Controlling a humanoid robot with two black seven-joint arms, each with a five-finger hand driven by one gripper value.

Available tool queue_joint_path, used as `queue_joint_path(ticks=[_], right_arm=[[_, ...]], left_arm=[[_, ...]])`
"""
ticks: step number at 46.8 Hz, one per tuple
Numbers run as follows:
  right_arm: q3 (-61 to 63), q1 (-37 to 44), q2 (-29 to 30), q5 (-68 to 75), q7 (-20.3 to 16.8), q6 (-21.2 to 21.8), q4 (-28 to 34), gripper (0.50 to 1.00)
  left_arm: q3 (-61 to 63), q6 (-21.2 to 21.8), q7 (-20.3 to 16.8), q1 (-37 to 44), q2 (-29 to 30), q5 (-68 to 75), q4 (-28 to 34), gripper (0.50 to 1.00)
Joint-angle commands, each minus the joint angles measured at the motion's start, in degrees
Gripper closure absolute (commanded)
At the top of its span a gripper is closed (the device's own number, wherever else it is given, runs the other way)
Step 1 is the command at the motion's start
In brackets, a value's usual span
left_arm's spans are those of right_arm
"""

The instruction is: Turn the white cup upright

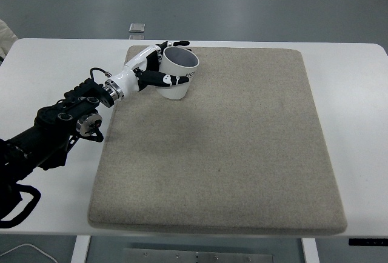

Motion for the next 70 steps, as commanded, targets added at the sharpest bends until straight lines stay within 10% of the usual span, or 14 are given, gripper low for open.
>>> queue_joint_path(ticks=[1,70], right_arm=[[0.04,0.03,0.00,0.04,0.00,0.10,0.03,0.570],[0.04,0.12,0.00,0.04,0.00,0.19,0.03,0.570]], left_arm=[[-0.16,-0.26,0.00,0.92,0.00,-0.10,-0.42,0.500],[-5.61,-2.20,0.00,-5.50,0.88,-20.21,4.77,0.500]])
